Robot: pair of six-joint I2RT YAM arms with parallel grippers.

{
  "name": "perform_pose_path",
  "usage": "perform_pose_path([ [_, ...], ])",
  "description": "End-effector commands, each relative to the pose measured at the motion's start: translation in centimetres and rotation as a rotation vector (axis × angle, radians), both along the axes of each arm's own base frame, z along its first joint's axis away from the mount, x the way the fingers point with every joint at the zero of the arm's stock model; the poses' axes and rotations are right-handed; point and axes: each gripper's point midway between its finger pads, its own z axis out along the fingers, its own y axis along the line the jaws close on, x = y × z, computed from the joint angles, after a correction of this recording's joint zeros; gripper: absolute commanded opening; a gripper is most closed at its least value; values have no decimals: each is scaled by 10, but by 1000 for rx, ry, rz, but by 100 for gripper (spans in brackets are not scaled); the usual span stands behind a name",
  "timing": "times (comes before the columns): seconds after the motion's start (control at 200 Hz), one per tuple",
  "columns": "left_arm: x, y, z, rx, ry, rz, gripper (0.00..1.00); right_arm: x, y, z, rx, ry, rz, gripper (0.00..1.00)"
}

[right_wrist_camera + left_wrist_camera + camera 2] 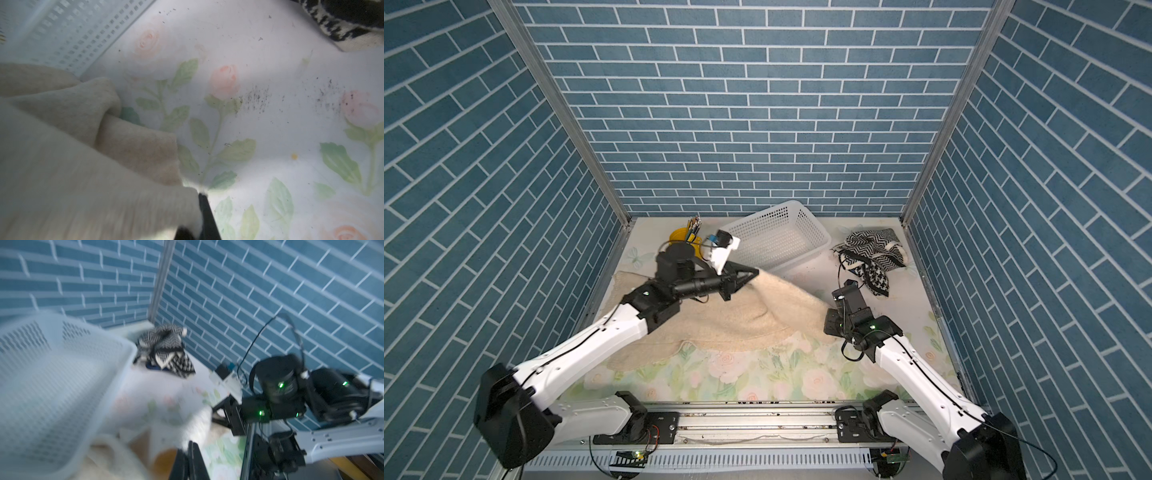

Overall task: Roll up the scarf and place it into the basket
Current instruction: Flatten out the scarf at the center of the board.

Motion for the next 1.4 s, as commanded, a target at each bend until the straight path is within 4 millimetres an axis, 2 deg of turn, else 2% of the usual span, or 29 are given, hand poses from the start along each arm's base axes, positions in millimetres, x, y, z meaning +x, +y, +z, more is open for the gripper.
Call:
perform_pose_path([
  [0.0, 17, 13, -9, 61, 18, 61, 0, -5, 20, 41, 52, -81, 123, 0],
  [0.06, 27, 22, 2, 49, -2, 97, 0, -7, 37, 76, 105, -169, 198, 0],
  [0.205, 48, 38, 21, 3, -41, 132, 0, -12, 56, 144, 180, -303, 305, 0],
  [0.305, 64, 38, 31, -2, -58, 141, 0, -26, 90, 191, 297, -372, 457, 0],
  [0.365, 76, 45, 39, -21, -65, 165, 0, -37, 112, 223, 361, -422, 553, 0],
  [0.445, 94, 68, 61, -84, -100, 222, 0, -49, 137, 259, 414, -474, 660, 0],
  [0.55, 111, 104, 102, -156, -148, 290, 0, -67, 176, 292, 464, -510, 808, 0],
  [0.66, 109, 127, 148, -171, -227, 320, 0, -93, 231, 319, 526, -534, 984, 0],
  [0.76, 93, 153, 180, -179, -300, 363, 0, -114, 282, 341, 553, -559, 1106, 0],
  [0.835, 83, 186, 194, -185, -335, 442, 0, -130, 310, 362, 609, -603, 1183, 0],
  [0.96, 61, 244, 220, -224, -386, 552, 0, -139, 345, 394, 667, -650, 1264, 0],
  [1.065, 50, 276, 246, -241, -421, 612, 0, -145, 360, 434, 704, -726, 1299, 0],
  [1.11, 46, 281, 257, -253, -439, 624, 0, -148, 354, 459, 746, -793, 1294, 0],
  [1.165, 41, 283, 274, -281, -467, 619, 0, -145, 342, 484, 770, -878, 1250, 0],
  [1.24, 36, 281, 298, -331, -512, 591, 0, -137, 325, 501, 757, -980, 1172, 0],
  [1.325, 26, 283, 327, -422, -584, 578, 0, -144, 299, 520, 788, -1097, 1138, 0],
  [1.395, 9, 282, 356, -485, -673, 554, 0, -147, 281, 537, 797, -1181, 1107, 0],
])
